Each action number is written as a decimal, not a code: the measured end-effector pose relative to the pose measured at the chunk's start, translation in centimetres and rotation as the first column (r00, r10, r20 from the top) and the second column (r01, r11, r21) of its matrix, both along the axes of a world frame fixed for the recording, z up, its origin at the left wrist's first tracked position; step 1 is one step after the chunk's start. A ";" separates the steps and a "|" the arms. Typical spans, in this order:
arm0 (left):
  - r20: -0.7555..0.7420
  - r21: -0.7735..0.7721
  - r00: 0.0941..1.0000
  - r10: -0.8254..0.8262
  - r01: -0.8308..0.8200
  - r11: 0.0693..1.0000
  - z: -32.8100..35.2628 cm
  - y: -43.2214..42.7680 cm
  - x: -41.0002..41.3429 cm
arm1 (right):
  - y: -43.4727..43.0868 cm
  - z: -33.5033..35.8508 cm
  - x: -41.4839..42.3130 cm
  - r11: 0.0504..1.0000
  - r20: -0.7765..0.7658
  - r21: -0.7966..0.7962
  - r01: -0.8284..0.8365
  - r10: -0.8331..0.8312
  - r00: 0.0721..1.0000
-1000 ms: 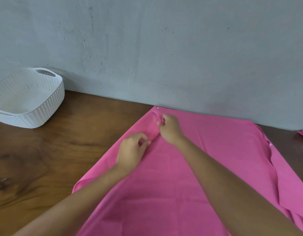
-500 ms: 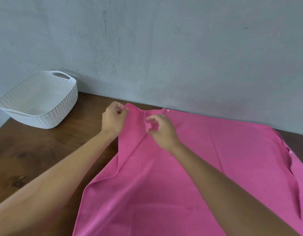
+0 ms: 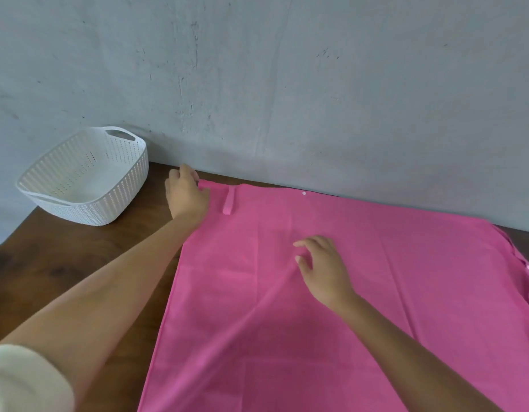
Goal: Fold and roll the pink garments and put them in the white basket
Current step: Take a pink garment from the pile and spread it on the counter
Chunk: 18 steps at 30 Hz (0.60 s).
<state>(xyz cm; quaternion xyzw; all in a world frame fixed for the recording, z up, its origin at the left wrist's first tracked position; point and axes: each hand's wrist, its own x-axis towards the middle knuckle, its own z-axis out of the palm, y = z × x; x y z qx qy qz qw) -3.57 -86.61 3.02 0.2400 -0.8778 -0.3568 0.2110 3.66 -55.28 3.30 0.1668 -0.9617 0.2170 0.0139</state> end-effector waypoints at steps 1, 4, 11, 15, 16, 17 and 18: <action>-0.016 -0.046 0.999 -0.042 0.042 0.998 -0.3 0.5 0.2 | 0.7 -0.3 0.2 1.000 -0.017 0.008 0.020 -0.020 1.000; -0.018 -0.142 0.974 -0.224 0.219 0.965 -1.2 2.0 0.2 | 2.4 -1.1 1.0 0.995 -0.056 0.039 0.091 -0.088 0.994; 0.388 -0.280 0.856 -0.340 0.462 0.842 -3.0 3.0 -1.6 | 5.0 -2.5 2.1 0.954 0.036 0.163 0.251 -0.260 0.965; 0.402 -0.321 0.858 -0.321 0.460 0.828 -3.3 1.9 -2.8 | 5.3 -2.7 2.1 0.947 0.120 0.226 0.228 -0.259 0.958; 0.402 -0.324 0.859 -0.318 0.458 0.828 -3.3 1.8 -3.0 | 5.2 -2.7 2.0 0.945 0.126 0.240 0.224 -0.259 0.958; 0.404 -0.331 0.859 -0.315 0.458 0.825 -3.4 1.8 -3.2 | 5.1 -2.7 2.0 0.941 0.129 0.255 0.222 -0.260 0.957; 0.405 -0.338 0.860 -0.311 0.457 0.823 -3.4 1.7 -3.4 | 5.1 -2.7 2.0 0.937 0.130 0.269 0.221 -0.263 0.956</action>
